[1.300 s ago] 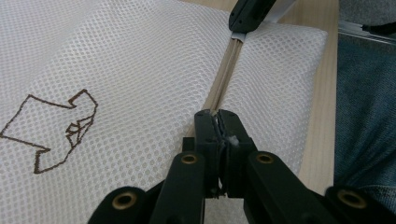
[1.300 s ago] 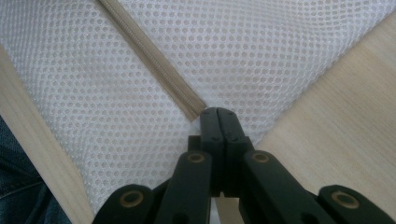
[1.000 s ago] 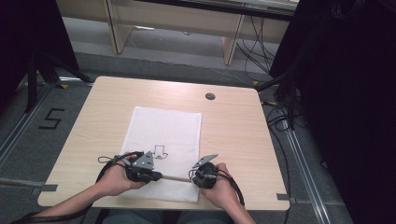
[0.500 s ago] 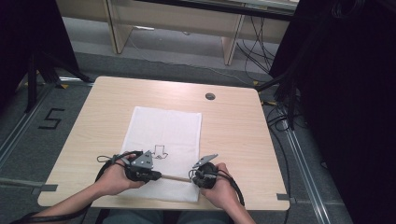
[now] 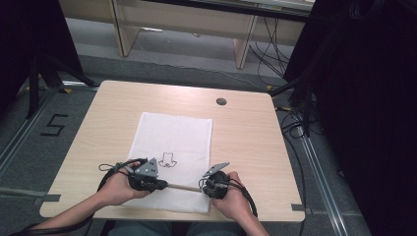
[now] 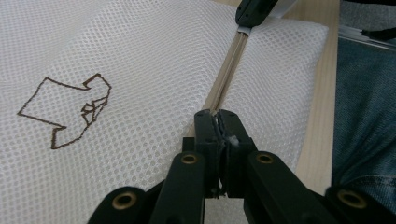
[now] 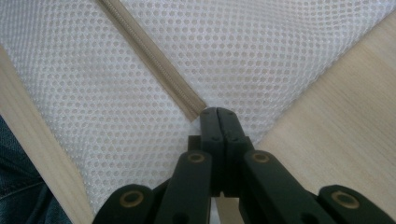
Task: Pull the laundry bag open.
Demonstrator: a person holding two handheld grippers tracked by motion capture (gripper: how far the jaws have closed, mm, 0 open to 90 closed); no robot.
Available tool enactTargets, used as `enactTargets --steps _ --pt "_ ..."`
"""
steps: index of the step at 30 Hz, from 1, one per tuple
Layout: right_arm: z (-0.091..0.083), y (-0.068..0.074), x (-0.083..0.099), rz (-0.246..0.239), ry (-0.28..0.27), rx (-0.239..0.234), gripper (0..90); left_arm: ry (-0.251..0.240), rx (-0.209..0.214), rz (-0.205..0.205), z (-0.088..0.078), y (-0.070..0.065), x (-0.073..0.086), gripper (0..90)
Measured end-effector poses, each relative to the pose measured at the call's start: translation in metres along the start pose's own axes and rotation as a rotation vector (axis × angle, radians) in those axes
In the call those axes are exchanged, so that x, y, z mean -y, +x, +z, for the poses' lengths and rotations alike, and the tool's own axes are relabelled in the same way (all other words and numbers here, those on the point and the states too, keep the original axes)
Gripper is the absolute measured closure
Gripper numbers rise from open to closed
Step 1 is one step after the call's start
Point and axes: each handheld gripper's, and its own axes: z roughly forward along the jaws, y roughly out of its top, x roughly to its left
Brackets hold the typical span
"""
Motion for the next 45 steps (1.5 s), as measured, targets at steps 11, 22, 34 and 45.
enactTargets --steps 11,22,34,45 --pt "0.000 0.000 0.000 0.000 0.000 0.003 90.0 -0.010 -0.004 -0.020 -0.005 0.002 0.006 87.2" --pt "0.000 0.000 0.000 0.000 0.000 0.000 90.0 -0.006 -0.001 -0.024 -0.006 0.003 0.007 87.2" --pt "0.000 0.000 0.000 0.000 0.000 0.000 90.0 -0.011 -0.007 -0.038 -0.011 0.006 0.012 87.2" --pt "0.000 0.000 0.000 0.000 0.001 0.000 90.0 0.002 -0.016 -0.035 -0.016 0.010 0.016 87.2"
